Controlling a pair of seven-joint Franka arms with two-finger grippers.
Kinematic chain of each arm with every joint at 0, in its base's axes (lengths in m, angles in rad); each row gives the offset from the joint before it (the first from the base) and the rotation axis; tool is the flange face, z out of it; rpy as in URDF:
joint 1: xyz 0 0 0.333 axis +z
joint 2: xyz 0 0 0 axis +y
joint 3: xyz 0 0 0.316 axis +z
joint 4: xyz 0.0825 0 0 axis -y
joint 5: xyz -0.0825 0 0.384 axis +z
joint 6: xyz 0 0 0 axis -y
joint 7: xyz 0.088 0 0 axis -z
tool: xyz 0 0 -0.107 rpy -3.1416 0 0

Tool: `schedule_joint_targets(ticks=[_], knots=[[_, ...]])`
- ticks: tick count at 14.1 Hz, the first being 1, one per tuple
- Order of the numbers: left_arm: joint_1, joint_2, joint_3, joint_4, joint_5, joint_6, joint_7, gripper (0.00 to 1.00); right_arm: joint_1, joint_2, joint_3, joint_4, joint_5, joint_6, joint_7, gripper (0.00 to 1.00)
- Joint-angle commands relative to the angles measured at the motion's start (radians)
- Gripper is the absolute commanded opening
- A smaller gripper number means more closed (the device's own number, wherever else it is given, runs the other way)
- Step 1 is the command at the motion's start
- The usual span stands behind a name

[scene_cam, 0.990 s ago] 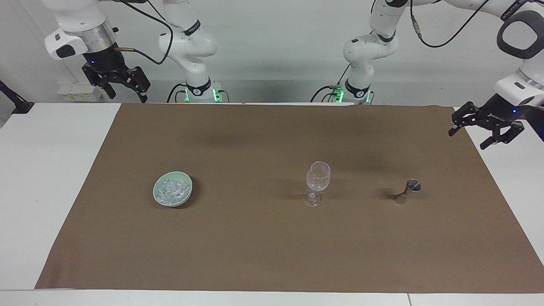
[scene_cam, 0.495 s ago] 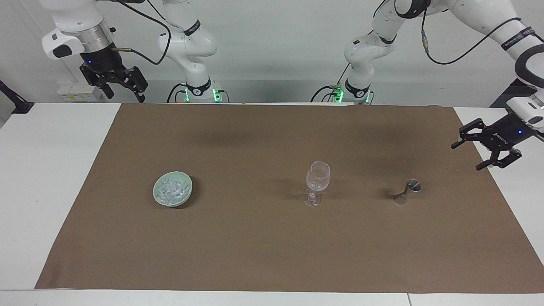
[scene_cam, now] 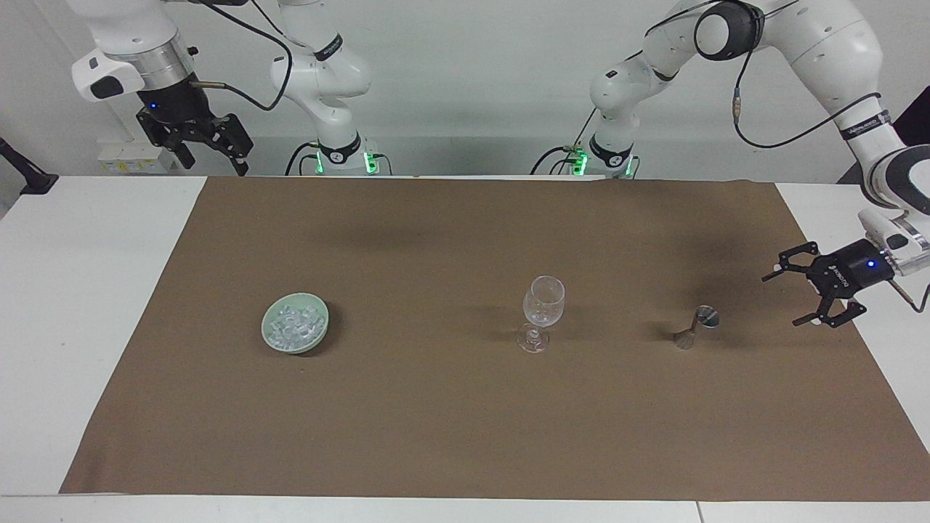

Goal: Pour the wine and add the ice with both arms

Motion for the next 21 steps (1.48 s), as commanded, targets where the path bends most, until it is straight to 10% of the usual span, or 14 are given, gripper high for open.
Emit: schedule_joint_targets(ticks=[1, 21], knots=[[0.038, 0.043, -0.015, -0.01, -0.069, -0.071, 0.142, 1.0, 0.003, -0.02, -0.009, -0.022, 0.019, -0.022, -0.027, 1.0], [0.118, 0.31, -0.084, -0.035, -0.374, -0.215, 0.567, 1.0, -0.01, -0.04, -0.006, -0.117, 0.026, 0.051, -0.03, 1.0]])
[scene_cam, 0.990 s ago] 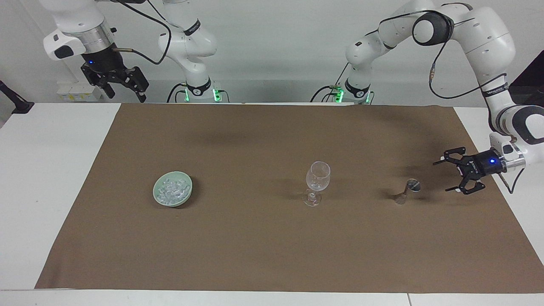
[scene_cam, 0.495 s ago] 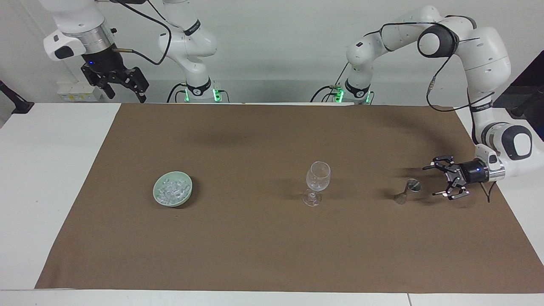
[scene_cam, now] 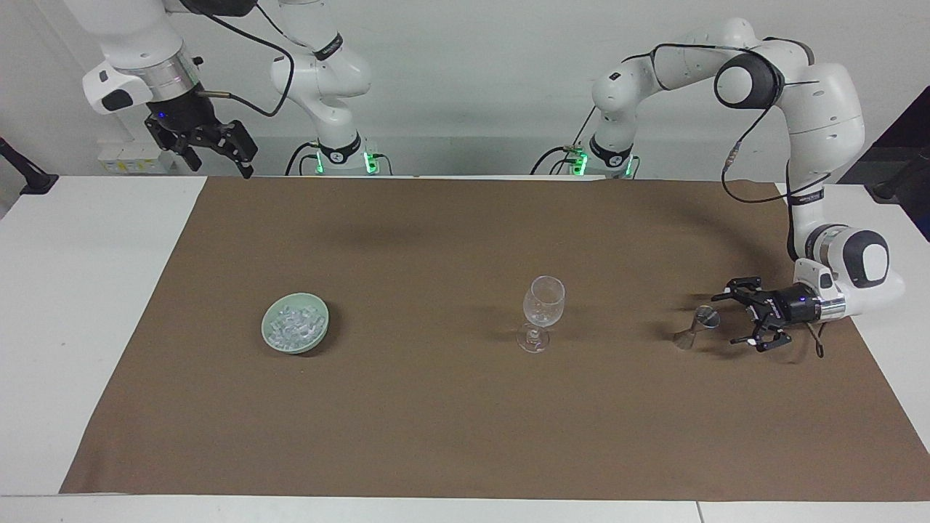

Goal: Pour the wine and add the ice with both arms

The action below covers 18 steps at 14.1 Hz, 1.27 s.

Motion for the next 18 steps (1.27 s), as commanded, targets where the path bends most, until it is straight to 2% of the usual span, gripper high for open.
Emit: schedule_joint_targets(ticks=[1, 7, 9, 12, 18], knots=[[0.002, 0.025, -0.007, -0.001, -0.034, -0.015, 0.039, 1.0, -0.007, -0.023, 0.004, -0.066, 0.026, 0.067, -0.032, 1.0], [-0.021, 0.042, -0.022, -0.008, -0.064, 0.003, 0.046, 1.0, 0.002, -0.028, 0.011, -0.11, 0.026, 0.084, -0.098, 1.0], [-0.028, 0.039, -0.021, -0.007, -0.062, 0.012, 0.09, 0.96, 0.004, -0.026, 0.012, -0.126, 0.028, 0.085, -0.101, 1.0], [-0.028, 0.039, -0.021, -0.013, -0.061, 0.026, 0.096, 0.97, 0.005, -0.026, 0.012, -0.178, 0.028, 0.171, -0.108, 1.0], [-0.048, 0.041, -0.021, -0.031, -0.068, 0.038, 0.098, 0.92, 0.005, -0.023, 0.012, -0.181, 0.026, 0.19, -0.11, 1.0]])
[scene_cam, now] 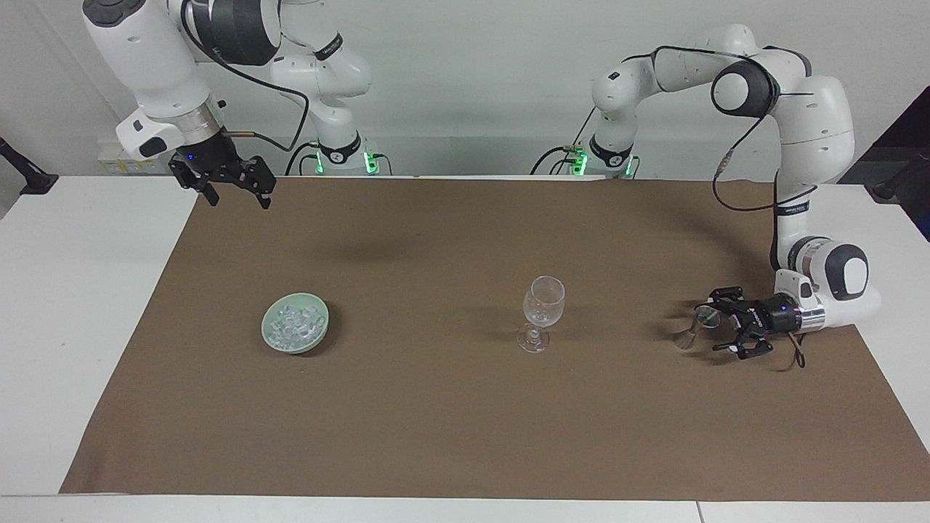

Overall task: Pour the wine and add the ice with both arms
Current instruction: 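Move the left gripper to the metal jigger and close on it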

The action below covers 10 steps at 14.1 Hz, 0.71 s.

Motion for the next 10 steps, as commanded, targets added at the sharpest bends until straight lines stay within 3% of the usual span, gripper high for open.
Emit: schedule_joint_targets(ticks=[1, 4, 10], knots=[[-0.022, -0.003, 0.009, -0.025, -0.027, 0.019, 0.028, 0.91, -0.003, -0.024, -0.001, -0.028, 0.027, 0.021, -0.026, 1.0], [-0.024, -0.003, 0.009, -0.029, -0.03, 0.019, 0.031, 0.88, -0.003, -0.017, -0.001, -0.011, 0.027, 0.006, -0.028, 1.0], [-0.021, -0.001, 0.009, -0.039, -0.032, 0.019, 0.033, 0.7, -0.005, -0.019, -0.017, 0.051, 0.023, -0.028, -0.04, 1.0]])
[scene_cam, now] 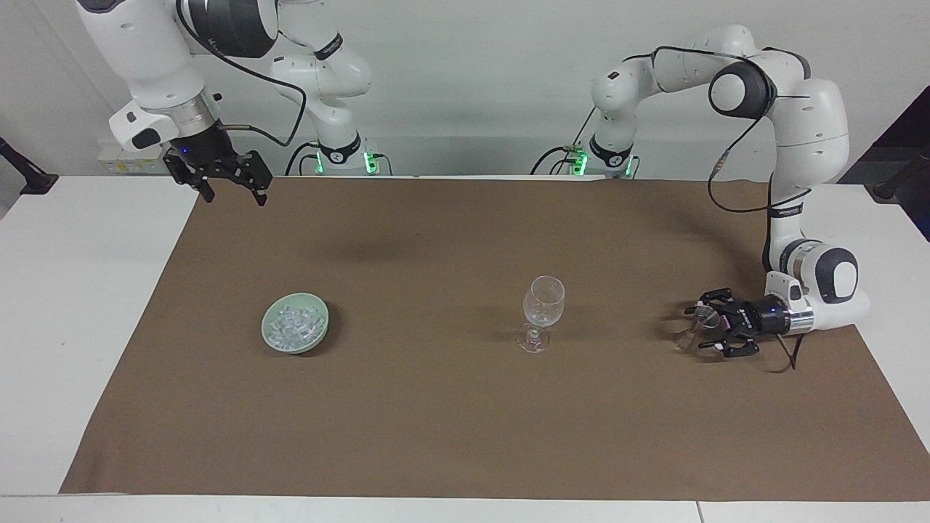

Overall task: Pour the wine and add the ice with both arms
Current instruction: 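Move the left gripper to the metal jigger and close on it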

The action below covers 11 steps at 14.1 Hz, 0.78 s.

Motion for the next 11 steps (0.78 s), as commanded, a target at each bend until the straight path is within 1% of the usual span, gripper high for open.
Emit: schedule_joint_targets(ticks=[1, 8, 10, 11], knots=[[-0.005, -0.003, 0.008, -0.02, -0.027, 0.014, 0.027, 0.65, -0.006, -0.007, -0.009, 0.033, 0.017, -0.037, -0.043, 1.0], [-0.007, -0.003, 0.007, -0.031, -0.03, 0.012, 0.045, 0.63, -0.005, -0.012, -0.001, 0.027, 0.017, -0.038, -0.04, 1.0], [-0.007, -0.003, 0.008, -0.032, -0.03, 0.012, 0.056, 0.6, -0.005, -0.017, -0.001, 0.022, 0.017, -0.048, -0.037, 1.0], [-0.007, -0.003, 0.008, -0.032, -0.03, 0.012, 0.066, 0.58, -0.005, -0.017, -0.001, 0.022, 0.017, -0.051, -0.036, 1.0]])
